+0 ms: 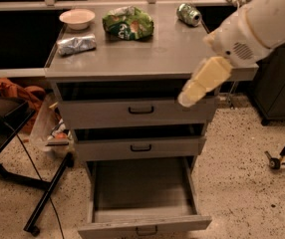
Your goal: Place redbull can into bottom drawer
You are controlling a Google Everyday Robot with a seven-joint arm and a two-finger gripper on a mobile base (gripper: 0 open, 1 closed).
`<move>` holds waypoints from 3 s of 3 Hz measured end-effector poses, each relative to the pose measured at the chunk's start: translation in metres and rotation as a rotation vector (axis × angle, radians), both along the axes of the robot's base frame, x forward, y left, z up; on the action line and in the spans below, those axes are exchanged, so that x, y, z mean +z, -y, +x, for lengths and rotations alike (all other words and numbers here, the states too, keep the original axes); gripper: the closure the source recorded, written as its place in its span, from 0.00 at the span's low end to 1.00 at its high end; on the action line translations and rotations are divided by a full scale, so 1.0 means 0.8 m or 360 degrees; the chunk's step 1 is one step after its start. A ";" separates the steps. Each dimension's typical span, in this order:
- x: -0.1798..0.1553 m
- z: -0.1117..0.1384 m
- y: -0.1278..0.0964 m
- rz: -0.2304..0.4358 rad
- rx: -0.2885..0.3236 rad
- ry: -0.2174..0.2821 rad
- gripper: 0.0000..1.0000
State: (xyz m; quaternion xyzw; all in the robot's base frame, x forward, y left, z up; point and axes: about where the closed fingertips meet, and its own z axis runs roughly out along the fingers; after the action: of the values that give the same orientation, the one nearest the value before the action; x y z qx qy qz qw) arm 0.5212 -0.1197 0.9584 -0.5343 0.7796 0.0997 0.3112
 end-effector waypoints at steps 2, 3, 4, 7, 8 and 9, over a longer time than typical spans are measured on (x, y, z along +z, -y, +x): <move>-0.013 0.100 -0.131 0.0207 -0.0074 0.0053 0.00; -0.013 0.100 -0.131 0.0209 -0.0072 0.0053 0.00; -0.028 0.131 -0.140 0.0282 -0.0021 0.0087 0.00; -0.080 0.271 -0.216 0.0563 0.0228 0.0106 0.00; -0.086 0.300 -0.240 0.0613 0.0209 0.0138 0.00; -0.077 0.312 -0.266 0.0614 0.0117 0.0210 0.00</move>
Offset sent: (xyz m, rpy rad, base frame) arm 0.1300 0.1452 -0.0158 0.1818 -0.0451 -0.0952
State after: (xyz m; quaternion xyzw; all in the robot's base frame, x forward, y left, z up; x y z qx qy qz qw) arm 0.7709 0.0933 0.8966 -0.4982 0.7041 0.2231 0.4542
